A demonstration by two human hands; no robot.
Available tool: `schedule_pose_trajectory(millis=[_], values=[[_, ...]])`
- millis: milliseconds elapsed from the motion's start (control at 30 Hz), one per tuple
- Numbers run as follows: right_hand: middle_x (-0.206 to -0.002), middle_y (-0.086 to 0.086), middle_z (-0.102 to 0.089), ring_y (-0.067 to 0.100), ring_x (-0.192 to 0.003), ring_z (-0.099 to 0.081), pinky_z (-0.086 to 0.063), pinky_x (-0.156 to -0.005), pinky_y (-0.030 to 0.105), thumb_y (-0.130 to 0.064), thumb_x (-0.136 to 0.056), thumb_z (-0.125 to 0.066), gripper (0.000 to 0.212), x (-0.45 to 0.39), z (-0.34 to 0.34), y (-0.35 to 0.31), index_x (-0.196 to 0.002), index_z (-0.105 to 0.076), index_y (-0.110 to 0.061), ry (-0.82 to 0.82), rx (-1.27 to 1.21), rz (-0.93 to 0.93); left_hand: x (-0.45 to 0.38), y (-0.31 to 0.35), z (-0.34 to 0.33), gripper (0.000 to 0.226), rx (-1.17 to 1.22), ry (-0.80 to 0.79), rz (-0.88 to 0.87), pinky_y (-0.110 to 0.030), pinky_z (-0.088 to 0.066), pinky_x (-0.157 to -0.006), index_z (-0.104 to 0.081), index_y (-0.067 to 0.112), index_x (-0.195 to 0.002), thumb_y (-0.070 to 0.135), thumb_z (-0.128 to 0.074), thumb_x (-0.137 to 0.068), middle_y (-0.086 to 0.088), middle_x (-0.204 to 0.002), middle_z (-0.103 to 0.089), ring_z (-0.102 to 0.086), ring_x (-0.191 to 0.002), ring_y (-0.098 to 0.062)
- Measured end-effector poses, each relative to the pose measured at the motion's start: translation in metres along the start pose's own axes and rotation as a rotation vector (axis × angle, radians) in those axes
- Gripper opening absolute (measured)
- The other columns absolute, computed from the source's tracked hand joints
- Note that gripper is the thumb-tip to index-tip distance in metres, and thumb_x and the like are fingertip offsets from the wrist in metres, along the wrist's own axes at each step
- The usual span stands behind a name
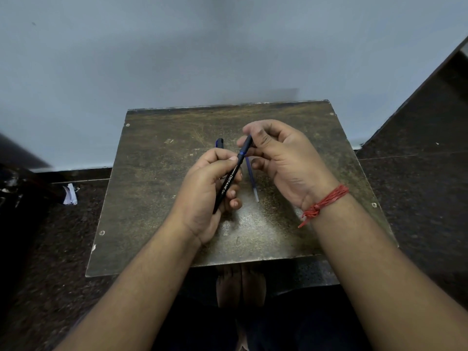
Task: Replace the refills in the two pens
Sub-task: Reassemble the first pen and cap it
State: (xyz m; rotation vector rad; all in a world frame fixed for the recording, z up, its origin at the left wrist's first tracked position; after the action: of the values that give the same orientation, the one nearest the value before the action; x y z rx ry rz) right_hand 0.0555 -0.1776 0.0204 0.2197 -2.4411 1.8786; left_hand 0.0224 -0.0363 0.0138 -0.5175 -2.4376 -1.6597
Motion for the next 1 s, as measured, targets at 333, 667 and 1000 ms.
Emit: schedule_pose_trajectory(millis=[333,667,1000], values=[[-0.066,-0.003,-0.063,0.012,-0.061,-0.056,-0.040,-0.053,0.023,-0.021,-0.091,-0.070,0.017,-0.0001,-0.0055,0.0014,-0.080,-0.058,-0.016,0.047,0.096,-0.002,0.0007,-0.0007,-0.0024,0.015,0.061,-0.033,0.040,-0.017,-0.023,-0.038,-0.053,0.016,-0.086,0.009,-0.045,-0.096,-0.003,-0.066,-0.049,-0.032,-0.043,-0.008],[-0.077,-0.003,-0.069,0.011,-0.064,-0.060,-0.042,-0.053,0.021,-0.013,-0.096,-0.062,0.008,0.0014,-0.0047,0.0010,-0.099,-0.067,-0.008,0.002,0.064,-0.009,-0.0004,-0.0004,-0.0011,0.012,0.129,-0.024,0.091,-0.017,-0.024,-0.036,-0.054,0.015,-0.088,0.013,-0.047,-0.097,0.000,-0.068,-0.049,-0.033,-0.047,-0.008],[-0.066,0.000,-0.062,0.011,-0.056,-0.058,-0.038,-0.050,0.022,-0.020,-0.092,-0.069,0.016,0.0023,-0.0088,0.0004,-0.084,-0.056,-0.015,0.035,0.070,-0.013,-0.0002,-0.0031,-0.0039,0.020,0.178,-0.081,0.120,-0.014,-0.019,-0.033,-0.057,0.008,-0.088,0.017,-0.045,-0.101,0.000,-0.066,-0.045,-0.030,-0.044,-0.005]])
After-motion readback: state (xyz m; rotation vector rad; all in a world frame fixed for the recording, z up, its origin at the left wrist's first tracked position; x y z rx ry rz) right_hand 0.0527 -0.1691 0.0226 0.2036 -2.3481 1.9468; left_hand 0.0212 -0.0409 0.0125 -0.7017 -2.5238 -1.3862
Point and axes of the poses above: each hand's wrist, its own x-axis away from the middle knuckle, its own z-axis out of the back of the hand, y = z × x, the point moved 3 cm from there along -x, towards the middle knuckle
